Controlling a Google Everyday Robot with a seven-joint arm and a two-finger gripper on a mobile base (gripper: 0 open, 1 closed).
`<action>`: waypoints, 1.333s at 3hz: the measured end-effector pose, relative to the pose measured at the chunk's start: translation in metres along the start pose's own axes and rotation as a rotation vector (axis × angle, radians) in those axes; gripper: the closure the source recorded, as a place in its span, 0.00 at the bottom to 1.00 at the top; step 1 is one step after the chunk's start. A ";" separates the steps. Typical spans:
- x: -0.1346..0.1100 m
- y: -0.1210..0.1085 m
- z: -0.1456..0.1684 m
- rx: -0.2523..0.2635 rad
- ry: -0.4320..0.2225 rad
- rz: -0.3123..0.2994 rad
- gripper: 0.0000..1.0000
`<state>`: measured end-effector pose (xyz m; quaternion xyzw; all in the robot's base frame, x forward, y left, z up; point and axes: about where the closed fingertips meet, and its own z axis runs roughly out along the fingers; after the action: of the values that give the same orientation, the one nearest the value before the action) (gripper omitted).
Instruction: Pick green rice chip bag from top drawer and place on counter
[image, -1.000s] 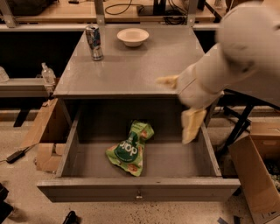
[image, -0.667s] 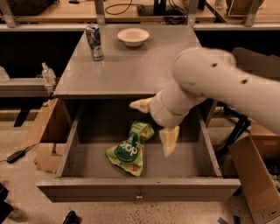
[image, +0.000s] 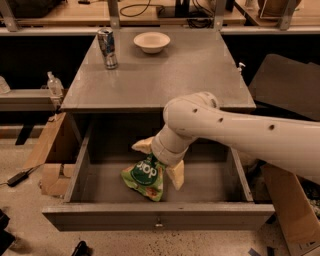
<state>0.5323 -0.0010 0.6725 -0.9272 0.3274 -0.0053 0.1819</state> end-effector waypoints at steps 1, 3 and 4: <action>0.010 0.000 0.037 -0.039 -0.011 -0.077 0.00; 0.018 0.000 0.063 -0.049 -0.056 -0.105 0.50; 0.017 0.000 0.065 -0.051 -0.059 -0.106 0.73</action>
Offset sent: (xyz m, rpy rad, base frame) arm 0.0394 0.0153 -0.0819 0.0088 0.0575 0.1662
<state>0.5539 0.0100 0.6101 -0.9473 0.2726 0.0205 0.1673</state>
